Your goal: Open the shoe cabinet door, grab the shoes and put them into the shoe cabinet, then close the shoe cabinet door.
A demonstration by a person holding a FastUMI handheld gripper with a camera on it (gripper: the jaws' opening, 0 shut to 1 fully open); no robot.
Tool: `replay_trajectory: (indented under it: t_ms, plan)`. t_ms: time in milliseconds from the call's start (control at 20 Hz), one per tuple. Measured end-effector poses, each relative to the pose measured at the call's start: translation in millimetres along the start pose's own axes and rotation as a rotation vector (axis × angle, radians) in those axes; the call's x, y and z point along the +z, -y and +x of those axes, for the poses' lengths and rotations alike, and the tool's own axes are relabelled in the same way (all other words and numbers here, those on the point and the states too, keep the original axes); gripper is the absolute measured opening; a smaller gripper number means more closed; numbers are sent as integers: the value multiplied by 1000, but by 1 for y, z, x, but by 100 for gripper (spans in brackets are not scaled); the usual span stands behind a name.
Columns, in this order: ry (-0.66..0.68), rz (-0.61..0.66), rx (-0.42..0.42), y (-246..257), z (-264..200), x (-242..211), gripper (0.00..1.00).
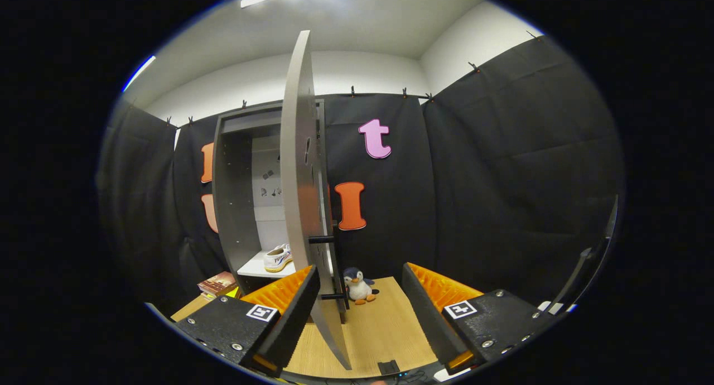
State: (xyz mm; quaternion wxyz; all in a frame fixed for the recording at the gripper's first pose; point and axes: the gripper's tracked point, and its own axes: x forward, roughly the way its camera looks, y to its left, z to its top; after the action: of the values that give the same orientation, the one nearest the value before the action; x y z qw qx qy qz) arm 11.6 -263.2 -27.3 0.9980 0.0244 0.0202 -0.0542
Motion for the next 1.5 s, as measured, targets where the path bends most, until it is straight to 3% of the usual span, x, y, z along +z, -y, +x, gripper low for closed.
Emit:
replay_trajectory:
  t_ms: [350,750,1200,1500]
  plan:
    - [-22,33,109,0,35,-7,93]
    - [-18,44,184,-24,37,-8,91]
    - [-19,44,352,-100,39,-15,90]
    - [-5,38,385,-148,49,-19,90]
